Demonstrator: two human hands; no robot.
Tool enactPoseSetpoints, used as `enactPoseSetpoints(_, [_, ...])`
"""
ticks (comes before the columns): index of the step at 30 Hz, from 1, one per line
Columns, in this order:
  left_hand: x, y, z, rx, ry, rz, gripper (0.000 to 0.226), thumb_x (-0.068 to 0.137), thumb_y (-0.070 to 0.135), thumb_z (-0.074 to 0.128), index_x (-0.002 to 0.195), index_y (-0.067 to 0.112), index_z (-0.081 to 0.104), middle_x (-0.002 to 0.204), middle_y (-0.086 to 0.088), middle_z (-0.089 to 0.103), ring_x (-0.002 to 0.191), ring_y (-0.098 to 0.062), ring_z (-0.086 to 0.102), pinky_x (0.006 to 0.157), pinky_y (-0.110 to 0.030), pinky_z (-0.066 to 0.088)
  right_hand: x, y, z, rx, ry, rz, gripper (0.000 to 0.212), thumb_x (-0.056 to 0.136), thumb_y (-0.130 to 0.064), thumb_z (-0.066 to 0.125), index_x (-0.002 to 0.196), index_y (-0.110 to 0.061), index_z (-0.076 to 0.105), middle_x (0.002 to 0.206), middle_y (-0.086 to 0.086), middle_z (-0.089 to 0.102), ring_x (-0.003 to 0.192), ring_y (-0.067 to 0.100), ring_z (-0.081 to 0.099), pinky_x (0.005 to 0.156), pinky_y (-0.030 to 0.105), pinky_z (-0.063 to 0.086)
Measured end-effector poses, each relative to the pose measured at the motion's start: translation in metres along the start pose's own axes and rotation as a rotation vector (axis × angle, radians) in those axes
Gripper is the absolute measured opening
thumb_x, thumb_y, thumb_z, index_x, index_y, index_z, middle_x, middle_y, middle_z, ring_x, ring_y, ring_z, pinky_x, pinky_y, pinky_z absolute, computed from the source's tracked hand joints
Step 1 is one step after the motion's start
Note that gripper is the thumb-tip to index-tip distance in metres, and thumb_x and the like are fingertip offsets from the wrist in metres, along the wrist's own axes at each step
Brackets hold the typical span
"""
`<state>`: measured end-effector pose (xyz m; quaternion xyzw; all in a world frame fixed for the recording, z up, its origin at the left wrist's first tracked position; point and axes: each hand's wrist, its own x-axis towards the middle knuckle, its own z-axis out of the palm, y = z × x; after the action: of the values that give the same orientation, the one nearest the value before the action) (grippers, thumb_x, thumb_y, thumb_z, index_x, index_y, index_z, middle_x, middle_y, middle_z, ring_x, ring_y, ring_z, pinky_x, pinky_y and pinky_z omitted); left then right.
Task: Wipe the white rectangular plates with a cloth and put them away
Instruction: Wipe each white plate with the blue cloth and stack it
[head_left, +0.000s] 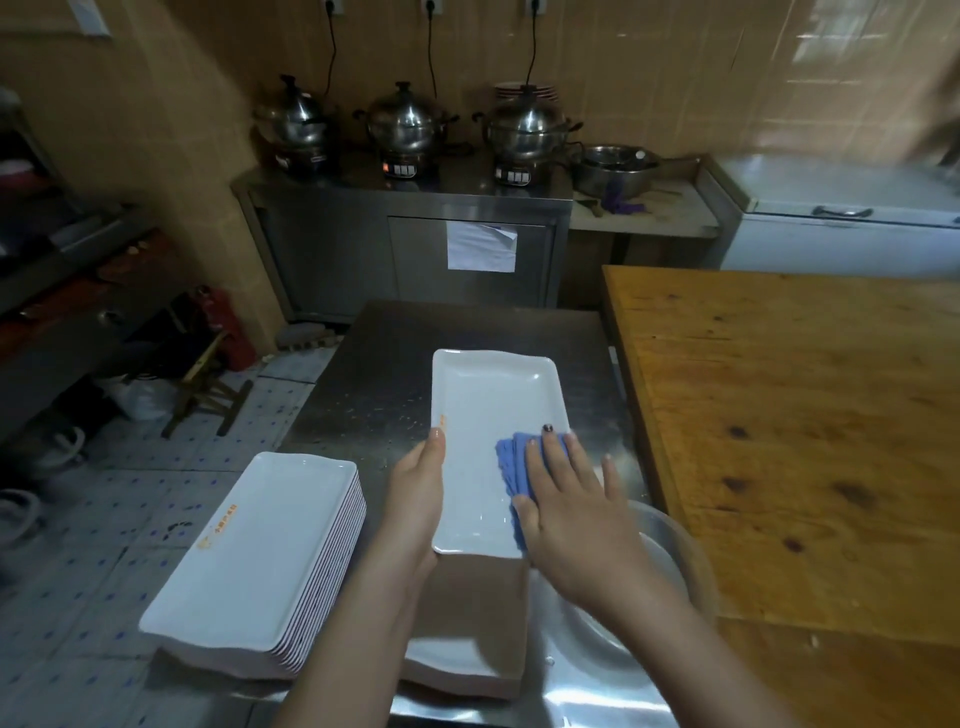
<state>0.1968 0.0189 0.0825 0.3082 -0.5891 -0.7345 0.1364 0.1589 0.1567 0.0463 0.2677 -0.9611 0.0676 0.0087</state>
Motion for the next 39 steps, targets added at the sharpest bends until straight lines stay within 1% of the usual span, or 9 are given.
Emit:
enactPoseSetpoints(5, [-0.010, -0.007, 0.006, 0.033, -0.083, -0.037, 0.032, 0.099, 0.029, 0.041, 0.083, 0.015, 0.064, 0.059, 0.010, 0.069, 0.052, -0.005, 0.066, 0.044, -0.016, 0.049, 0.039, 0.007, -0.013, -0.068, 0.072, 0.109, 0.057, 0.099, -0.045, 0.008, 0.152, -0.023, 0.001, 0.161, -0.002, -0.003, 0.146, 0.018, -0.010, 0.111, 0.044, -0.017])
enactPoseSetpoints(8, [-0.015, -0.003, 0.003, 0.029, -0.081, -0.054, 0.033, 0.098, 0.035, 0.044, 0.086, 0.014, 0.067, 0.070, 0.004, 0.072, 0.062, -0.014, 0.069, 0.058, -0.025, 0.055, 0.053, 0.004, -0.025, -0.073, 0.071, 0.155, 0.057, 0.100, -0.046, 0.008, 0.152, -0.024, 0.002, 0.161, -0.002, -0.004, 0.146, 0.020, -0.010, 0.111, 0.044, -0.017])
enactPoseSetpoints(13, [-0.008, 0.006, -0.018, 0.006, -0.018, -0.026, 0.035, 0.099, 0.034, 0.042, 0.080, 0.015, 0.064, 0.055, 0.010, 0.068, 0.047, -0.006, 0.065, 0.037, -0.015, 0.045, 0.003, -0.021, -0.007, 0.012, -0.023, 0.018, 0.060, 0.099, -0.045, 0.008, 0.151, -0.020, -0.006, 0.160, -0.001, -0.013, 0.145, 0.017, -0.016, 0.112, 0.045, -0.015])
enactPoseSetpoints(16, [-0.008, 0.000, -0.025, 0.052, -0.034, -0.040, 0.038, 0.099, 0.039, 0.037, 0.080, 0.019, 0.064, 0.057, 0.014, 0.069, 0.050, -0.005, 0.066, 0.039, -0.013, 0.044, -0.006, -0.024, 0.004, 0.032, -0.092, 0.037, 0.059, 0.099, -0.044, 0.008, 0.151, -0.021, -0.011, 0.159, -0.003, -0.016, 0.144, 0.015, -0.020, 0.112, 0.044, -0.015])
enactPoseSetpoints(20, [-0.012, -0.007, -0.020, 0.063, -0.059, -0.057, 0.036, 0.099, 0.035, 0.038, 0.081, 0.017, 0.064, 0.056, 0.011, 0.068, 0.049, -0.005, 0.065, 0.038, -0.013, 0.044, 0.026, -0.025, 0.001, -0.013, 0.038, 0.163, 0.057, 0.100, -0.042, 0.007, 0.152, -0.020, -0.003, 0.160, -0.001, -0.007, 0.146, 0.018, -0.012, 0.114, 0.046, -0.012])
enactPoseSetpoints(25, [-0.016, -0.010, -0.011, 0.059, -0.044, -0.045, 0.037, 0.098, 0.038, 0.040, 0.080, 0.020, 0.066, 0.076, 0.003, 0.070, 0.068, -0.014, 0.067, 0.054, -0.022, 0.049, 0.059, -0.037, -0.014, 0.026, 0.043, 0.309, 0.057, 0.101, -0.040, 0.010, 0.152, -0.018, -0.003, 0.160, 0.002, -0.006, 0.147, 0.020, -0.010, 0.114, 0.043, -0.013])
enactPoseSetpoints(33, [-0.009, -0.009, -0.005, -0.084, -0.060, -0.157, 0.039, 0.099, 0.037, 0.037, 0.082, 0.019, 0.067, 0.088, -0.005, 0.072, 0.096, -0.024, 0.065, 0.094, -0.037, 0.047, 0.019, -0.074, -0.037, 0.330, -0.133, 0.028, 0.055, 0.101, -0.034, 0.013, 0.152, -0.018, -0.001, 0.160, -0.003, -0.009, 0.145, 0.013, -0.015, 0.116, 0.043, -0.008])
enactPoseSetpoints(35, [-0.009, -0.008, -0.007, -0.100, -0.081, -0.201, 0.039, 0.098, 0.041, 0.039, 0.085, 0.019, 0.069, 0.084, -0.004, 0.074, 0.089, -0.020, 0.068, 0.086, -0.035, 0.050, 0.006, -0.070, -0.038, 0.284, -0.156, -0.002, 0.055, 0.102, -0.032, 0.011, 0.152, -0.018, -0.006, 0.160, -0.004, -0.011, 0.145, 0.012, -0.016, 0.115, 0.042, -0.009])
enactPoseSetpoints(39, [-0.009, -0.006, -0.006, -0.066, -0.086, -0.178, 0.041, 0.097, 0.041, 0.040, 0.080, 0.017, 0.068, 0.064, 0.002, 0.072, 0.060, -0.011, 0.069, 0.053, -0.020, 0.050, -0.014, -0.061, -0.038, 0.121, -0.184, -0.058, 0.056, 0.101, -0.037, 0.010, 0.151, -0.023, -0.012, 0.159, -0.007, -0.016, 0.144, 0.011, -0.019, 0.113, 0.045, -0.014])
